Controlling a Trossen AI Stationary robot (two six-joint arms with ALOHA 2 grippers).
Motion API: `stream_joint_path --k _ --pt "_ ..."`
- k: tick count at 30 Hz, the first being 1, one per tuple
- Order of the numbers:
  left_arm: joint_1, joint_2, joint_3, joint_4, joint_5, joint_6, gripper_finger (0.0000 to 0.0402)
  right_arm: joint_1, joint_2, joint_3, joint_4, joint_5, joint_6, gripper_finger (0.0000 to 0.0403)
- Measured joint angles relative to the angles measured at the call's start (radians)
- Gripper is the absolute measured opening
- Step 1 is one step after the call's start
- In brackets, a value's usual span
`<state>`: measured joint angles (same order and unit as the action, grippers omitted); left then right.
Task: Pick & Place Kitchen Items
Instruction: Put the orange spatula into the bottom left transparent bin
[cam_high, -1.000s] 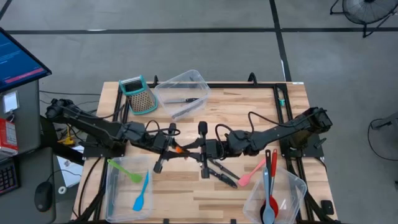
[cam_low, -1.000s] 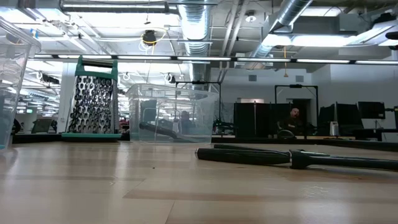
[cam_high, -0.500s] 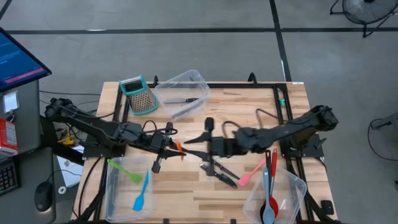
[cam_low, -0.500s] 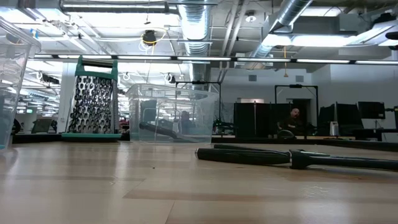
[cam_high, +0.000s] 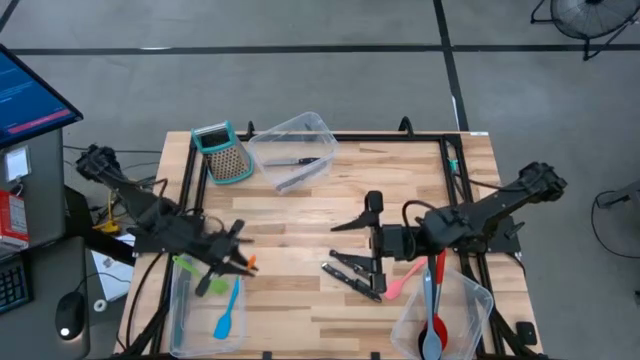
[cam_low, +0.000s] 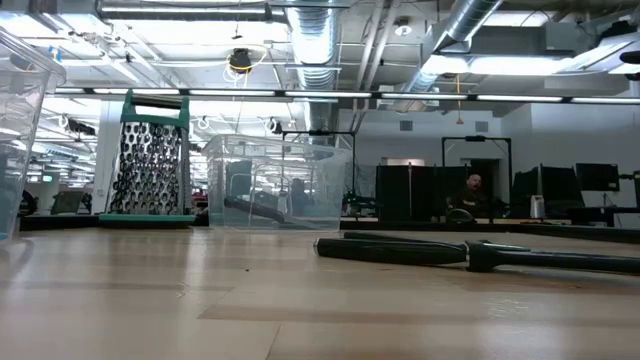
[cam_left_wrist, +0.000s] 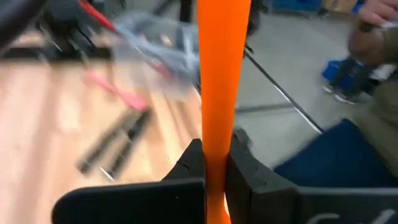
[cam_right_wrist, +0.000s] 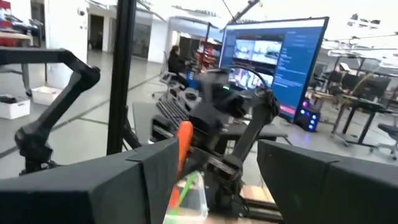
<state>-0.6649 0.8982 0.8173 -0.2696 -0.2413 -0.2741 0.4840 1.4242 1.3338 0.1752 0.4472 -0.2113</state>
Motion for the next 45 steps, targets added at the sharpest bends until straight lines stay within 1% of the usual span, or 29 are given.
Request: stream_joint_path --k 3,5,7,11,15,19,24,27,31,40,45 --pt "-0.095 0.001 0.000 -0.087 -0.018 -0.144 0.0002 0.009 0.005 0.000 -0.011 0.008 0.005 0.0205" --pt "-0.159 0.004 0.000 -0.121 -0.052 -0.257 0.0002 0.013 0.010 0.000 -0.026 0.008 0.037 0.0200" --pt "-0.227 0.006 0.000 -0.135 -0.123 -0.362 0.0002 0.011 0.019 0.000 -0.055 0.008 0.072 0.0194" --pt "-0.360 0.014 0.000 -0.139 -0.321 -0.527 0.0002 0.014 0.031 0.001 -0.079 0.008 0.115 0.0183" --pt "-0.482 0.034 0.000 -0.185 -0.504 -0.686 0.0002 0.012 0.044 -0.002 -0.114 0.007 0.142 0.0174" --pt "-0.573 0.073 0.000 -0.227 -0.607 -0.812 0.0002 0.006 0.063 -0.002 -0.119 0.001 0.158 0.0167" --pt "-0.619 0.129 0.000 -0.296 -0.625 -0.926 0.0002 0.007 0.069 0.000 -0.111 -0.001 0.160 0.0164" --pt "-0.626 0.158 0.000 -0.353 -0.625 -0.975 0.0004 0.006 0.069 0.000 -0.111 0.000 0.160 0.0164" --pt "-0.627 0.191 -0.006 -0.375 -0.647 -1.018 0.0004 0.006 0.069 0.000 -0.109 -0.001 0.160 0.0162" --pt "-0.648 0.217 -0.138 -0.371 -0.646 -1.241 0.0005 0.007 0.069 0.000 -0.111 -0.001 0.187 0.0157" --pt "-0.683 0.217 -0.168 -0.368 -0.650 -1.306 0.0005 0.007 0.069 0.000 -0.112 -0.001 0.187 0.0157"
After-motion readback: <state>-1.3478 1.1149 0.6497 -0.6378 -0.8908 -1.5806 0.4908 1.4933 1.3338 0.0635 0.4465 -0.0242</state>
